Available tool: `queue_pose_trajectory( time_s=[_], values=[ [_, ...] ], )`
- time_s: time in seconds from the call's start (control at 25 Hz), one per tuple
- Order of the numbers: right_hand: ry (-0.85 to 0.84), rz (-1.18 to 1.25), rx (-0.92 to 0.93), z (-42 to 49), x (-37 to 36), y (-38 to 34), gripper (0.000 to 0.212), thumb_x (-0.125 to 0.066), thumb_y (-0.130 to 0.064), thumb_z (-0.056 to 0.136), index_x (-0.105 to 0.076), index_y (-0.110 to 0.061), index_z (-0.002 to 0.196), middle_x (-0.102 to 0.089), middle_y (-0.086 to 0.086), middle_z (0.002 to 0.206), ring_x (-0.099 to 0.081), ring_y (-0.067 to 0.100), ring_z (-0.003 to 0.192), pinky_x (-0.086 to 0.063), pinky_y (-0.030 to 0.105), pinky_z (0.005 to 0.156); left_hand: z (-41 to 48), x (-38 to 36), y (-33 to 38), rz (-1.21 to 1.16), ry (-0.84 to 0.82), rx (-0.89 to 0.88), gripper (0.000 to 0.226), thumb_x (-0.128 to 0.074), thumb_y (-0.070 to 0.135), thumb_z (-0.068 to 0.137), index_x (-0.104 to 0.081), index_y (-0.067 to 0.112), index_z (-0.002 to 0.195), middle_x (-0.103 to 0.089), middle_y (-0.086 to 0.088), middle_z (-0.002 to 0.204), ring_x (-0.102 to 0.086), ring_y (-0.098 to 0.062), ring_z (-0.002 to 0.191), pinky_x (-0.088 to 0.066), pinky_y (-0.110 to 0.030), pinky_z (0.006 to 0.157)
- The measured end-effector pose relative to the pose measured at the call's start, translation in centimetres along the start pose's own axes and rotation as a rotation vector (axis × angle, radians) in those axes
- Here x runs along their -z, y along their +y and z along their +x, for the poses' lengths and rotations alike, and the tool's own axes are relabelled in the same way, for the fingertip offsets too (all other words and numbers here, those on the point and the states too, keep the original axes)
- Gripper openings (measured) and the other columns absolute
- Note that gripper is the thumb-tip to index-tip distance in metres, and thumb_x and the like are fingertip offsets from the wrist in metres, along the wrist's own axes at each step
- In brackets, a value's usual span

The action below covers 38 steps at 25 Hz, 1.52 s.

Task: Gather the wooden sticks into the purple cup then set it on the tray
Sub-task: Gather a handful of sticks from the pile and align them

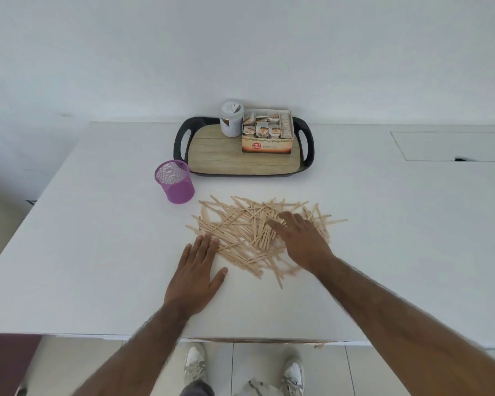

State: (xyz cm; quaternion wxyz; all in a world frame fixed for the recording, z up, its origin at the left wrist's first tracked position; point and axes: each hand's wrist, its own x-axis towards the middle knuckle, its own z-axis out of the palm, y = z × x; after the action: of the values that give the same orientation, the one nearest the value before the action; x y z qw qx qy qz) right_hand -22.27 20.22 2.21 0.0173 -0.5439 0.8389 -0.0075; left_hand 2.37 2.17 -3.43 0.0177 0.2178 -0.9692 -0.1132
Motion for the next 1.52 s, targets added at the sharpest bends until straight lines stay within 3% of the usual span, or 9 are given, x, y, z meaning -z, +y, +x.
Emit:
queue_pose_trajectory(
  time_s=[0.16,0.4,0.64,0.76,1.04,1.32,1.52],
  values=[
    [-0.106,-0.095,0.164,3.1,1.7,0.5,0.084,-0.052,0.009,0.087,-0.029,-0.034,0.156,-0.035,0.016,0.150,-0.050,0.030,0.124,-0.051,0.043,0.096,0.0,0.0,-0.2,-0.052,-0.002,-0.009,0.074,-0.023,0.059,0.103,-0.005,0.022,0.164,0.004,0.002,0.172,0.013,-0.012,0.157,-0.002,-0.041,0.128],
    [-0.181,-0.241,0.238,5.3,2.5,-0.5,0.075,-0.059,0.001,0.091,-0.035,-0.036,0.152,-0.036,0.016,0.153,-0.050,0.031,0.126,-0.047,0.047,0.102,-0.3,0.1,-0.5,-0.098,0.010,-0.046,0.072,-0.021,0.055,0.105,-0.004,0.019,0.164,0.008,-0.001,0.172,0.015,-0.015,0.157,-0.002,-0.042,0.128],
    [-0.145,-0.233,0.304,5.3,2.2,-1.0,0.055,-0.058,0.002,0.088,-0.052,-0.020,0.138,-0.043,0.016,0.144,-0.053,0.032,0.120,-0.048,0.046,0.096,0.6,-0.1,-0.2,-0.119,0.112,-0.087,0.063,-0.031,0.046,0.106,-0.024,0.016,0.161,-0.011,-0.004,0.171,-0.006,-0.020,0.159,-0.010,-0.046,0.127],
    [-0.130,-0.176,0.323,5.2,2.1,-0.7,0.053,-0.058,-0.001,0.091,-0.049,-0.021,0.140,-0.044,0.017,0.145,-0.053,0.033,0.122,-0.050,0.048,0.096,1.6,0.3,1.1,-0.156,0.159,-0.057,0.058,-0.035,0.037,0.104,-0.034,0.014,0.157,-0.025,-0.007,0.168,-0.017,-0.022,0.157,-0.013,-0.046,0.127],
    [-0.127,-0.190,0.343,5.0,2.5,-0.7,0.028,-0.060,0.004,0.088,-0.066,-0.007,0.113,-0.054,0.012,0.124,-0.057,0.026,0.099,-0.054,0.041,0.080,4.5,1.4,4.9,-0.296,0.188,0.031,0.056,-0.054,0.012,0.098,-0.041,0.015,0.153,-0.033,-0.003,0.164,-0.021,-0.020,0.155,-0.013,-0.044,0.128],
    [-0.122,-0.081,0.336,5.3,2.1,-0.7,0.046,-0.061,-0.003,0.094,-0.051,-0.012,0.138,-0.047,0.014,0.137,-0.056,0.029,0.113,-0.055,0.044,0.089,5.6,1.5,5.4,-0.333,0.216,0.061,0.044,-0.055,0.012,0.099,-0.055,0.018,0.143,-0.047,0.000,0.154,-0.037,-0.020,0.144,-0.027,-0.043,0.123],
    [-0.153,-0.162,0.362,5.6,2.2,-1.1,0.025,-0.065,0.002,0.088,-0.067,-0.007,0.111,-0.053,0.010,0.118,-0.056,0.023,0.093,-0.056,0.041,0.076,6.4,1.4,4.8,-0.378,0.245,0.083,0.045,-0.051,0.007,0.098,-0.056,0.020,0.141,-0.049,0.002,0.152,-0.039,-0.018,0.142,-0.029,-0.040,0.121]
  ],
)
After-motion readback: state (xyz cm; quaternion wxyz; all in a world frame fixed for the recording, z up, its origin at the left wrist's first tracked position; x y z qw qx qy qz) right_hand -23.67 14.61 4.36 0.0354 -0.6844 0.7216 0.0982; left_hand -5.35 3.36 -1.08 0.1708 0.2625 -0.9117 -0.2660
